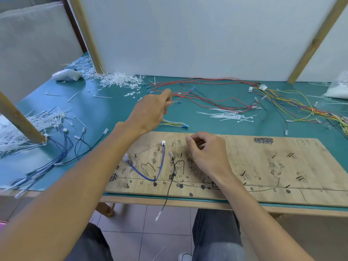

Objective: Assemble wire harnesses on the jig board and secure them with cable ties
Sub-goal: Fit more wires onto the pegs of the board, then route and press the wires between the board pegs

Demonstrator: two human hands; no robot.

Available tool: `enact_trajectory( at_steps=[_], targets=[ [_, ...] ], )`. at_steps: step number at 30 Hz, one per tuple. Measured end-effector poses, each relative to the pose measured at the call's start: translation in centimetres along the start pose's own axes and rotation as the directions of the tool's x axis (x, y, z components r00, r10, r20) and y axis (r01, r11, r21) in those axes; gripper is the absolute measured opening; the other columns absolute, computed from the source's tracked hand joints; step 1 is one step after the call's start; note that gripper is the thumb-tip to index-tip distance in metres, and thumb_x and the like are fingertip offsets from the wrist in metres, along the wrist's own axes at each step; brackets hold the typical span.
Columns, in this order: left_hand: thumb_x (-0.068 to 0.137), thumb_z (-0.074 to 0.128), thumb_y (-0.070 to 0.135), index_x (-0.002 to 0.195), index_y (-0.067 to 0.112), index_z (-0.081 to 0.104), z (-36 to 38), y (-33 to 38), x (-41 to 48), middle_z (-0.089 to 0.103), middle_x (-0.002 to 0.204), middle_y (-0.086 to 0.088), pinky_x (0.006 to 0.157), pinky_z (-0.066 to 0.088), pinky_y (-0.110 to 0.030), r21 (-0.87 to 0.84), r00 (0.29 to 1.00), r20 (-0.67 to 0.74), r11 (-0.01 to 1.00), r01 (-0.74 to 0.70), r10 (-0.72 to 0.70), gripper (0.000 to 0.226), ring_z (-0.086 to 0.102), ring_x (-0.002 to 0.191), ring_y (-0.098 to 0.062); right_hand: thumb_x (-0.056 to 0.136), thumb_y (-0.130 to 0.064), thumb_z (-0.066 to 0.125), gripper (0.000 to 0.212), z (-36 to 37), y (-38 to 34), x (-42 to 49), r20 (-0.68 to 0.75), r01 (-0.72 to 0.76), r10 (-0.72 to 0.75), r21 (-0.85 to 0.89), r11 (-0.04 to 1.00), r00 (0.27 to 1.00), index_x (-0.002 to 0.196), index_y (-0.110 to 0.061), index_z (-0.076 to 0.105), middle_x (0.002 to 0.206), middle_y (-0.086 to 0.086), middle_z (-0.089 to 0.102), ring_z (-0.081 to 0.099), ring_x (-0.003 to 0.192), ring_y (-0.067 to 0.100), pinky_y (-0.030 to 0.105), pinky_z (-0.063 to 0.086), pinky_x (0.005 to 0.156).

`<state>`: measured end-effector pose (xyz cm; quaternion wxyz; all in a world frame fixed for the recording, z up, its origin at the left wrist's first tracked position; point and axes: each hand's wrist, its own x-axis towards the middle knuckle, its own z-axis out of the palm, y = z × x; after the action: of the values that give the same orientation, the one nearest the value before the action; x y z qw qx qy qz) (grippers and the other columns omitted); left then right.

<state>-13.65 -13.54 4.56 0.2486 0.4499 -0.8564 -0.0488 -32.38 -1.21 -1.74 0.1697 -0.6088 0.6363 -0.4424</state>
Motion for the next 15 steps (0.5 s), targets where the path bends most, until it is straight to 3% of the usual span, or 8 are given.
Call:
enact_trajectory(
  at_steps=[4,7,11,13,15],
  targets=[
    [0.11,0.043,0.022,0.101,0.014,0.045,-2.4,0.7,0.0,0.049,0.073,0.005,0.062,0.042,-0.046,-0.026,0.99,-0.121,0.997,-0.077,0.073,0.012,0.049,0.069,-0.036,0.1,-0.035,0.068,0.02,0.2,0.0,0.0,-0.004,0.067,-0.067,-0.058,0.996,0.998,0.088,-0.024,0.079,0.08,-0.017,0.071,0.066,0.074,0.001,0.024,0.054,0.069],
    [0.11,0.045,0.019,0.104,0.007,0.051,-4.0,1.7,-0.4,0.048,0.073,0.003,0.063,0.045,-0.048,-0.051,0.965,-0.237,0.99,-0.13,0.114,0.015,0.044,0.066,-0.032,0.101,-0.033,0.068,0.019,0.1,-0.2,-0.1,-0.055,0.106,-0.109,-0.058,0.993,0.993,0.087,-0.022,0.077,0.08,-0.015,0.071,0.064,0.076,0.002,0.026,0.051,0.072],
    [0.109,0.048,0.02,0.104,0.0,0.057,-6.4,3.9,-1.8,0.05,0.072,0.001,0.06,0.044,-0.043,-0.029,0.923,-0.34,0.979,-0.201,0.179,0.023,0.043,0.062,-0.029,0.103,-0.028,0.069,0.017,-0.7,-1.4,-0.9,-0.16,0.263,-0.261,-0.009,0.965,0.952,0.088,-0.02,0.075,0.083,-0.012,0.07,0.065,0.082,0.005,0.037,0.051,0.081],
    [0.108,0.051,0.018,0.103,0.0,0.058,-7.4,4.9,-2.7,0.046,0.067,0.008,0.059,0.04,-0.033,-0.063,0.921,-0.336,0.971,-0.233,0.199,0.02,0.041,0.058,-0.017,0.103,-0.03,0.07,0.013,-1.2,-2.3,-1.2,-0.173,0.284,-0.269,0.069,0.956,0.947,0.098,-0.021,0.076,0.091,-0.013,0.073,0.068,0.09,0.005,0.038,0.051,0.087],
    [0.107,0.054,0.017,0.102,0.005,0.058,-7.8,5.8,-3.8,0.048,0.065,0.013,0.059,0.037,-0.023,-0.138,0.947,-0.249,0.96,-0.244,0.205,0.014,0.045,0.057,-0.009,0.102,-0.037,0.069,0.019,-1.8,-3.8,-1.2,-0.136,0.211,-0.178,0.291,0.933,0.975,0.115,-0.024,0.075,0.103,-0.01,0.077,0.072,0.098,0.01,0.032,0.052,0.088]
  ],
)
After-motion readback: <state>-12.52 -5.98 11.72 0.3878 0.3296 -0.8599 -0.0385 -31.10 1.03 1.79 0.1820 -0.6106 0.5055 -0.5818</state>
